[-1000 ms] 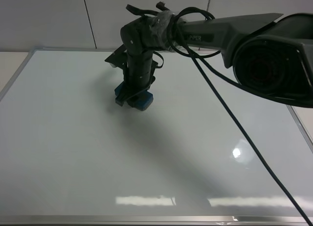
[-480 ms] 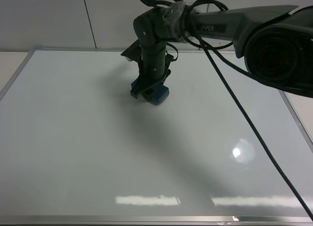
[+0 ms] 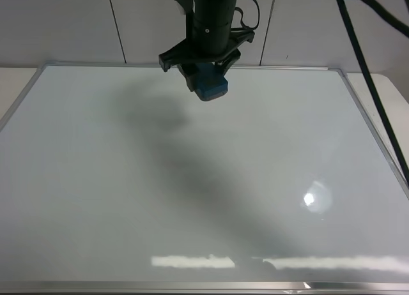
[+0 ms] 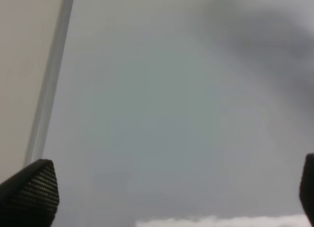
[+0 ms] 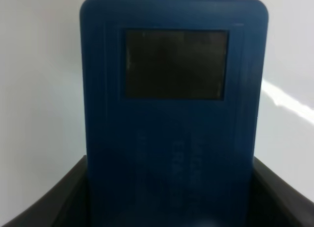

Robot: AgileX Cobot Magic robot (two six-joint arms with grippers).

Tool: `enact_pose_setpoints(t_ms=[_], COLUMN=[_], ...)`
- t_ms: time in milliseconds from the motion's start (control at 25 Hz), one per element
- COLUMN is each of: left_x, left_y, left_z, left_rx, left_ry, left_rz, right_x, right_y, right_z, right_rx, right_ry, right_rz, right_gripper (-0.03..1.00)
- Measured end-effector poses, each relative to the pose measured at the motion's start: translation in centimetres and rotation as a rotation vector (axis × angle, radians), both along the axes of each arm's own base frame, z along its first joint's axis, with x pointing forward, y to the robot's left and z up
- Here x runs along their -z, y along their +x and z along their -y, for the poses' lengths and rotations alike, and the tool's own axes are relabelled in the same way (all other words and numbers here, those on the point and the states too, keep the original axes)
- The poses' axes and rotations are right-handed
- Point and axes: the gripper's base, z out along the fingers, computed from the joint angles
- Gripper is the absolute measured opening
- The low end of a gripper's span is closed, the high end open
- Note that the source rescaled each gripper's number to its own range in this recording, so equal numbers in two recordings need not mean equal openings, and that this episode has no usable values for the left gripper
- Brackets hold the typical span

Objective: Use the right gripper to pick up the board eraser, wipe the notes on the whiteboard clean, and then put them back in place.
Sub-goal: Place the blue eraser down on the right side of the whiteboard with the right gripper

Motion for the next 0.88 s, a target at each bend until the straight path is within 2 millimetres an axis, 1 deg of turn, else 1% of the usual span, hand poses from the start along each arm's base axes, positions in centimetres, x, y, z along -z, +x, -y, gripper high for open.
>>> enact_pose_setpoints(t_ms=[240,440,560,680,720,800,880], left_x=[0.0,0.0,0.0,0.0,0.0,0.0,0.0], left_y=[0.0,0.0,0.0,0.0,0.0,0.0,0.0], left_z=[0.0,0.0,0.0,0.0,0.0,0.0,0.0], left_rx=[0.0,0.0,0.0,0.0,0.0,0.0,0.0], left_ry=[0.0,0.0,0.0,0.0,0.0,0.0,0.0], left_rz=[0.0,0.0,0.0,0.0,0.0,0.0,0.0], right_x=[-2.4,-4.0,-4.7,-5.1,-5.1,-4.9,-4.3], right_y=[-0.7,-2.4,-3.6,-4.8,-4.8,-5.6,-6.1], right_z=[0.5,2.2,3.7,5.8,5.8,7.4,9.0], right_rx=[0.09,0.12,0.146,0.196,0.196,0.243,0.291], right_ry=[0.062,0.071,0.096,0.138,0.138,0.157,0.159], right_rz=[0.023,0.03,0.046,0.07,0.07,0.076,0.07], right_gripper=[0.05,0.05,0.05,0.05,0.05,0.05,0.05])
